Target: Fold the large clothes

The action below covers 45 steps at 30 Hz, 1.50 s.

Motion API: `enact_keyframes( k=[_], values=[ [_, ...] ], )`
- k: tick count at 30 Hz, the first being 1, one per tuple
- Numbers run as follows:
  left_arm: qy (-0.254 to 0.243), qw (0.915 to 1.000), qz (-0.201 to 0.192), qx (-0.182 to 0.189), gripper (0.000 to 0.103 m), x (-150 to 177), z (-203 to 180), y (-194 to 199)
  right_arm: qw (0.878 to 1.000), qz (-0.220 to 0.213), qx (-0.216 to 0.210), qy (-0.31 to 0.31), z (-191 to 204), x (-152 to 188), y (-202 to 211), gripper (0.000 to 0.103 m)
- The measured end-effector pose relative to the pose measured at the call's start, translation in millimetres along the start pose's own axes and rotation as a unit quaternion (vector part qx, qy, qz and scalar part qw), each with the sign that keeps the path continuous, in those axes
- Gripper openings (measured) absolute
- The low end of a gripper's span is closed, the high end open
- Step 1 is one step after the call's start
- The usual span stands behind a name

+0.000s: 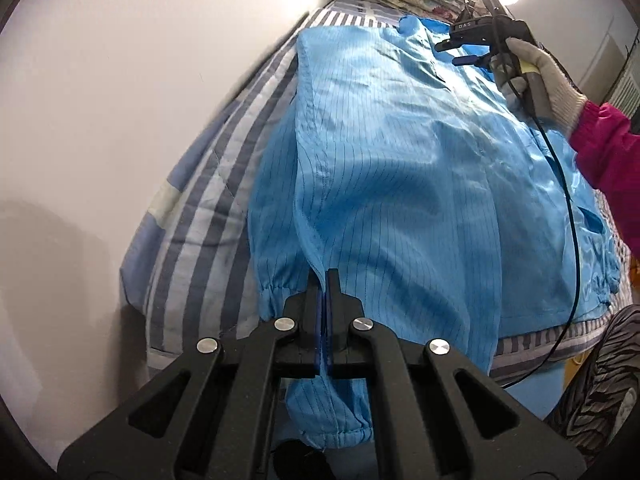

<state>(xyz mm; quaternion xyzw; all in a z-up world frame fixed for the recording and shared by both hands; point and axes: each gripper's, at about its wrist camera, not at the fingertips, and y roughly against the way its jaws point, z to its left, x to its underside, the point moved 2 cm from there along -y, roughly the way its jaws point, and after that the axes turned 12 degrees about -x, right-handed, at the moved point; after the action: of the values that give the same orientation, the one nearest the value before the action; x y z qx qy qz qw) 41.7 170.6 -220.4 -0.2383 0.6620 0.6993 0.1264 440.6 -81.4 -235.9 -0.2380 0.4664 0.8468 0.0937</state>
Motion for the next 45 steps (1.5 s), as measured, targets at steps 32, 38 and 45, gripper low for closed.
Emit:
enact_keyframes(
  k=[32,38,45],
  values=[
    [0.022,0.9958,-0.044,-0.078,0.024,5,22,28,0.966,0.121,-0.046,0.225,137,145,-41,0.031],
    [0.022,0.9956,-0.067,-0.062,0.024,-13,18,35,0.974,0.091,-0.094,0.183,135,143,-14,0.032],
    [-0.006,0.9956,-0.049,-0.08,0.024,-38,1,-2,0.973,0.091,-0.116,0.178,134,174,8,0.032]
  ],
)
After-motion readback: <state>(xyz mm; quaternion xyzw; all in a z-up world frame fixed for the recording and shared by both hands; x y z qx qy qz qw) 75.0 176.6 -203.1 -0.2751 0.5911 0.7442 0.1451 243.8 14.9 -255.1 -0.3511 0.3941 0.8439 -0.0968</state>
